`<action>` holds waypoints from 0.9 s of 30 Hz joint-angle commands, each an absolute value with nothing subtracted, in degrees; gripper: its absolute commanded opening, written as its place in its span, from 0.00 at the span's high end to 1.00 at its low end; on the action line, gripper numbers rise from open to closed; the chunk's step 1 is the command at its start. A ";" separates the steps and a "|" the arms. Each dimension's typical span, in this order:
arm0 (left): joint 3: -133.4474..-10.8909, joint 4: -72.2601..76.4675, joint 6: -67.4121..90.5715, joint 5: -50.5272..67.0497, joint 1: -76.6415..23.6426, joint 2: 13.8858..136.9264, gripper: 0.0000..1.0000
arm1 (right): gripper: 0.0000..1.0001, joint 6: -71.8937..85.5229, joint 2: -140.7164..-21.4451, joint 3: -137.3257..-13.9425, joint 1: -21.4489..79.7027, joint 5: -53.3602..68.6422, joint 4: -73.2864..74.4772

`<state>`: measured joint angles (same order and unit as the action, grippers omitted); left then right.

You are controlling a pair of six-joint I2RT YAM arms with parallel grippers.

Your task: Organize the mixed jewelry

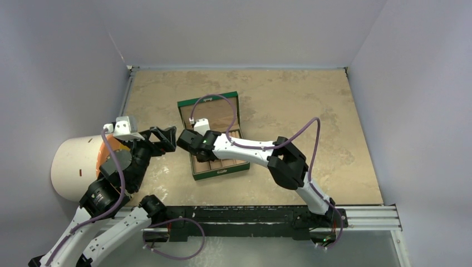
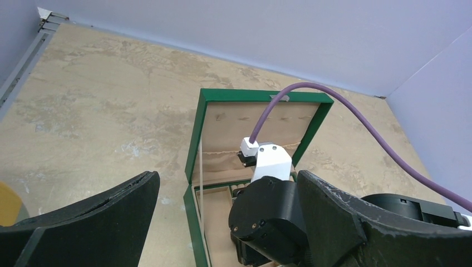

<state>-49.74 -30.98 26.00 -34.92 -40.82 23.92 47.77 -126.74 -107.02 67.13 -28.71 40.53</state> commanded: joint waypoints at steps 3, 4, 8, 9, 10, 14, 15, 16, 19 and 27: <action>-49.92 -28.92 26.37 -34.58 -40.15 24.93 0.06 | 0.69 49.01 -120.44 -105.84 67.67 -29.62 41.32; -49.88 -28.94 26.37 -34.62 -40.10 25.03 0.06 | 0.68 48.85 -119.40 -105.44 67.73 -29.96 41.43; -49.82 -29.00 26.28 -34.85 -40.12 25.77 0.06 | 0.65 47.61 -115.18 -103.16 67.73 -30.19 41.67; -49.83 -29.03 26.28 -34.93 -40.11 26.06 0.06 | 0.65 47.29 -113.89 -102.16 67.70 -30.08 41.75; -49.82 -29.13 26.28 -35.02 -40.15 26.27 0.06 | 0.65 46.77 -112.44 -101.03 67.68 -29.98 41.62; -49.95 -29.13 25.95 -35.03 -40.01 27.65 0.06 | 0.64 44.19 -105.04 -93.80 67.68 -32.29 40.62; -49.90 -29.17 25.89 -34.94 -39.99 27.94 0.06 | 0.64 43.46 -102.88 -91.60 67.61 -32.92 39.87; -49.97 -29.15 25.85 -34.90 -39.95 28.27 0.06 | 0.64 42.92 -100.98 -89.17 67.59 -34.09 39.32; -49.87 -29.02 25.69 -34.91 -39.80 29.16 0.06 | 0.62 42.15 -95.16 -82.80 67.30 -36.49 39.14; -49.56 -27.74 25.66 -31.67 -39.03 31.34 0.06 | 0.62 45.69 -80.79 -67.46 65.12 -37.51 40.95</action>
